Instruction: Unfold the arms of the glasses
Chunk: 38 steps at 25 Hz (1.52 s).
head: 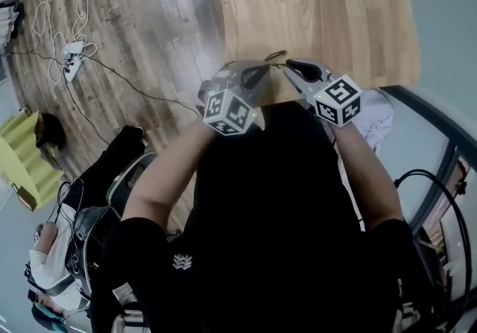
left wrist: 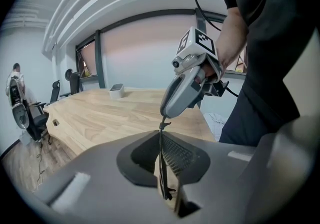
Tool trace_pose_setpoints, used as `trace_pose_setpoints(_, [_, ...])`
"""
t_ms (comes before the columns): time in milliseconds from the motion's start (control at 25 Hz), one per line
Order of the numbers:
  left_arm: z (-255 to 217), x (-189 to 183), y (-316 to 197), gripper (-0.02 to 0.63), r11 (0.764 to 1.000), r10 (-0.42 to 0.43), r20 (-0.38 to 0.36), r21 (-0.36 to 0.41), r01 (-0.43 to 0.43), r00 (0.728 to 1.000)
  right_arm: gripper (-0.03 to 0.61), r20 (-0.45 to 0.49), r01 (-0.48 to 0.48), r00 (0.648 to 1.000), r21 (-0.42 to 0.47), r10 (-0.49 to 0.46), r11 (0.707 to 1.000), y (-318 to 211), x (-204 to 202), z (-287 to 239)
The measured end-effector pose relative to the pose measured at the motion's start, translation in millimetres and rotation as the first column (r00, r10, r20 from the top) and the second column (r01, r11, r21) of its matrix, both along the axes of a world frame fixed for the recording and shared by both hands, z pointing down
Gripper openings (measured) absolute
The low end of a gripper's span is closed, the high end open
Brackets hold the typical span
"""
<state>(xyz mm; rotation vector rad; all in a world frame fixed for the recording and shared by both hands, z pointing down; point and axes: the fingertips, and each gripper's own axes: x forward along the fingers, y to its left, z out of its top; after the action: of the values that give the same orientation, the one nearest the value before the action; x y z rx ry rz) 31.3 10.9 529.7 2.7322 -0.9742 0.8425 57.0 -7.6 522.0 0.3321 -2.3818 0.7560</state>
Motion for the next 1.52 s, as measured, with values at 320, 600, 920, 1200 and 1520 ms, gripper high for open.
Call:
trace_pose_setpoints(320, [-3, -1, -4, 0.020, 1.000, -0.001, -0.029, 0.030, 0.002, 1.000, 0.026, -0.042, 0.064, 0.997, 0.037, -0.062, 0.997, 4, -9, -6])
trace_pose_setpoints(600, [-16, -25, -10, 0.057, 0.997, -0.054, -0.030, 0.046, 0.056, 0.998, 0.025, -0.079, 0.027, 0.997, 0.108, -0.018, 0.994, -13, -9, -20])
trace_pose_setpoints(920, [-11, -68, 13, 0.057, 0.990, -0.138, 0.003, 0.019, 0.137, 0.990, 0.025, -0.196, 0.121, 0.977, 0.215, -0.078, 0.969, -7, -27, -31])
trace_pose_setpoints(1200, [-13, -87, 31, 0.057, 0.981, -0.196, -0.014, 0.012, 0.196, 0.981, 0.025, -0.203, 0.149, 0.974, 0.233, -0.102, 0.961, 6, -50, -41])
trace_pose_setpoints(1520, [-20, -102, 45, 0.056, 0.971, -0.238, -0.028, 0.029, 0.239, 0.971, 0.026, -0.204, 0.177, 0.970, 0.236, -0.129, 0.955, 17, -68, -46])
